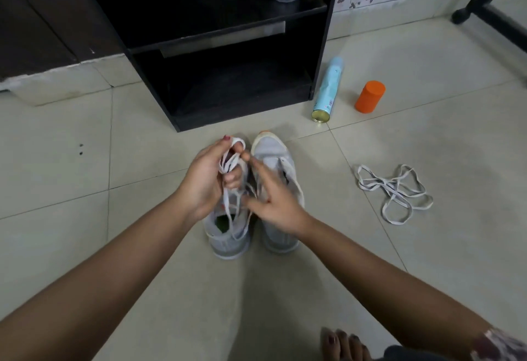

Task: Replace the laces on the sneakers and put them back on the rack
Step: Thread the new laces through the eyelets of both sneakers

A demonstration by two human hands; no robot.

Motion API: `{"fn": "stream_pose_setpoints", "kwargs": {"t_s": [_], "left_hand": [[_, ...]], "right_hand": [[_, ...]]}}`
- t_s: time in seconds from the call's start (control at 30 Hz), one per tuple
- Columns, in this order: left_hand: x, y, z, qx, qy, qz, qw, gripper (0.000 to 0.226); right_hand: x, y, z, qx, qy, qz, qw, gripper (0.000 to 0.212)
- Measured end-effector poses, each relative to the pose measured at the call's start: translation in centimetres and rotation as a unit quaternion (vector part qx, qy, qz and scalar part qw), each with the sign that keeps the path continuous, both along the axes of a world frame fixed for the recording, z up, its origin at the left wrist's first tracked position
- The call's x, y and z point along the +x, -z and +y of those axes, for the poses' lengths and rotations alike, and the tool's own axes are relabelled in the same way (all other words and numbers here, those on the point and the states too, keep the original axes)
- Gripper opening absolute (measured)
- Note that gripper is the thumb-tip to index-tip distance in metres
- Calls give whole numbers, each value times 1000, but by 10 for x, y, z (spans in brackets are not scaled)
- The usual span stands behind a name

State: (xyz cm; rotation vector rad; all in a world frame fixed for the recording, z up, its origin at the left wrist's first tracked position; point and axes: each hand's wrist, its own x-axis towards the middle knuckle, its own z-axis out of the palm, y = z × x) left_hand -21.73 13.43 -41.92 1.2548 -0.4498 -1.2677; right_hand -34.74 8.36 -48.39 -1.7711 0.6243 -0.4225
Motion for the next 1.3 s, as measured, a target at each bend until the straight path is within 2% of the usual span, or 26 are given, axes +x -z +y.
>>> {"fn": "stream_pose_setpoints", "kwargs": {"t_s": [0.07, 0.1, 0.17, 0.3, 0.4, 0.47, 0.5, 0.6, 0.67, 0.7, 0.8, 0.83, 0.87, 0.93, 0.97, 1.07, 1.17, 1.3], "left_hand": [[4, -7, -1, -24, -37, 74, 996, 34], [7, -10, -1, -26, -58, 81, 995, 34], [25, -17, -1, -24, -109, 64, 992, 34], [60, -22, -2, -30, -192, 77, 978, 35], [75, -36, -12, -4, -193, 98, 976, 35], [79, -46, -13, 12, -202, 53, 978, 34], [86, -57, -14, 17, -201, 3, 979, 33], [107, -81, -5, 49, -170, -227, 958, 32], [119, -102, 4, 61, -139, -321, 935, 32], [122, -114, 8, 65, -133, -334, 931, 33], [128, -148, 23, 69, -133, -333, 931, 35], [128, -160, 26, 69, -130, -347, 926, 36], [127, -169, 27, 70, -121, -352, 925, 36], [116, -185, 27, 71, -101, -308, 943, 35], [107, -191, 23, 67, -82, -275, 955, 33], [69, -201, 5, 48, 2, -221, 974, 30], [35, -211, -16, 61, 31, -167, 984, 29], [23, -238, -40, 84, 3, -138, 987, 31]], "right_hand": [[17, -18, 4, 198, -56, -33, 978, 43], [21, -23, 2, 252, -53, -46, 965, 31], [25, -33, -10, 287, -36, -58, 956, 16], [17, -47, -54, 302, 12, -4, 953, 19], [19, -73, -86, 297, -1, 48, 954, 18], [17, -95, -94, 262, -16, 84, 961, 16], [16, -112, -98, 242, -12, 103, 965, 16], [10, -156, -99, 172, 27, 184, 967, 14], [5, -183, -99, 77, 39, 267, 960, 13], [3, -193, -99, 24, 36, 314, 948, 15], [-9, -215, -100, -113, 44, 461, 879, 29], [-12, -223, -99, -122, 55, 461, 877, 27], [-12, -228, -97, -99, 67, 428, 896, 22], [-11, -242, -85, 8, 93, 293, 952, 7], [-8, -249, -81, 58, 89, 221, 970, 8], [4, -275, -73, 153, -4, 89, 984, 10], [15, -299, -79, 191, -82, 43, 977, 10], [12, -324, -108, 190, -66, 55, 978, 4]]}}
